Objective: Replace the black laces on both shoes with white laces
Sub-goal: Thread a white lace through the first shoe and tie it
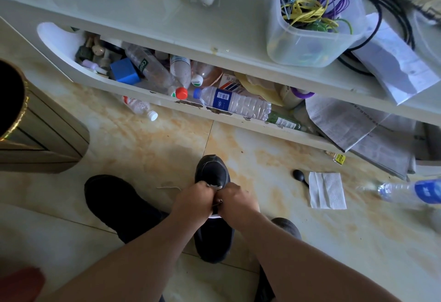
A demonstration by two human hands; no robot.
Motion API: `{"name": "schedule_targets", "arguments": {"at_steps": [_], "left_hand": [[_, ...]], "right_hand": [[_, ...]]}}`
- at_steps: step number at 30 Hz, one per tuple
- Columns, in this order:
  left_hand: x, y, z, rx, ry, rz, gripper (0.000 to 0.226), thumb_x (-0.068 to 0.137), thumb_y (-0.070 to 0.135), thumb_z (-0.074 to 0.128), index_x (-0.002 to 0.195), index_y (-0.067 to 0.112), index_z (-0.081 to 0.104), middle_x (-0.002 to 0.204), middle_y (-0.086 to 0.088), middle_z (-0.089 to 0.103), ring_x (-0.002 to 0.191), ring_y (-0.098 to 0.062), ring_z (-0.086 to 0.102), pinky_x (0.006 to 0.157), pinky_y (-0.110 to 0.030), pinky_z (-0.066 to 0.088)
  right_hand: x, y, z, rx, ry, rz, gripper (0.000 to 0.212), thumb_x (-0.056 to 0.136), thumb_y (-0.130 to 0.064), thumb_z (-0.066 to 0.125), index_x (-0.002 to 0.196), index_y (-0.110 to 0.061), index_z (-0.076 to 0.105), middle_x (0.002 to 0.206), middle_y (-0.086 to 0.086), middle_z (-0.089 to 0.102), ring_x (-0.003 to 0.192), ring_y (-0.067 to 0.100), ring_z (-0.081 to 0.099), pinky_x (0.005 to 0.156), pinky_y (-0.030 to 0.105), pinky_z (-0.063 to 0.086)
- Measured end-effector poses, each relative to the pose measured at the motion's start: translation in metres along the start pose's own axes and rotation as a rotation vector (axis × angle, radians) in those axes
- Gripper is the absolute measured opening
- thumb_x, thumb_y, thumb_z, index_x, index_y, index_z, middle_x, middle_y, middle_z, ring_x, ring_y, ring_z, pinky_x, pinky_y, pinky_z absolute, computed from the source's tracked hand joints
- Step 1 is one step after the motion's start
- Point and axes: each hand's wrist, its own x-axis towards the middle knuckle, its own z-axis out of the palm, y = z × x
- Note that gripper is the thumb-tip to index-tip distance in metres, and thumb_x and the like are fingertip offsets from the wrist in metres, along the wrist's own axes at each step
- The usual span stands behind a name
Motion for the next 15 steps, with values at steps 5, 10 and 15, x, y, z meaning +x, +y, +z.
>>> {"name": "schedule_targets", "arguments": {"at_steps": [5,10,15], "left_hand": [[-0.003,0.007,0.004,0.092,-0.052,-0.021,0.019,0.097,0.026,0.057,0.110,0.019,0.069,0.109,-0.005,0.066,0.097,-0.026,0.069,0.074,-0.033,0.048],[-0.009,0.018,0.010,0.072,-0.036,-0.050,0.020,0.100,0.021,0.052,0.117,0.019,0.063,0.116,-0.002,0.064,0.101,-0.026,0.068,0.073,-0.033,0.044],[-0.010,0.007,0.016,-0.056,-0.128,0.087,0.032,0.104,0.009,0.040,0.134,0.012,0.053,0.129,-0.011,0.055,0.113,-0.030,0.056,0.087,-0.036,0.039]], "right_hand": [[-0.001,-0.001,0.000,-0.037,-0.073,-0.041,0.023,0.094,-0.025,0.061,0.115,-0.029,0.068,0.106,0.001,0.061,0.090,0.025,0.065,0.067,0.034,0.051],[0.003,0.002,-0.004,-0.133,-0.307,-0.179,0.019,0.095,-0.012,0.057,0.083,-0.010,0.071,0.069,-0.002,0.053,0.076,0.021,0.059,0.069,0.032,0.050],[0.004,0.009,-0.010,0.029,-0.449,-0.133,0.029,0.098,-0.019,0.061,0.069,-0.020,0.053,0.074,-0.005,0.052,0.078,0.017,0.054,0.068,0.028,0.041]]}}
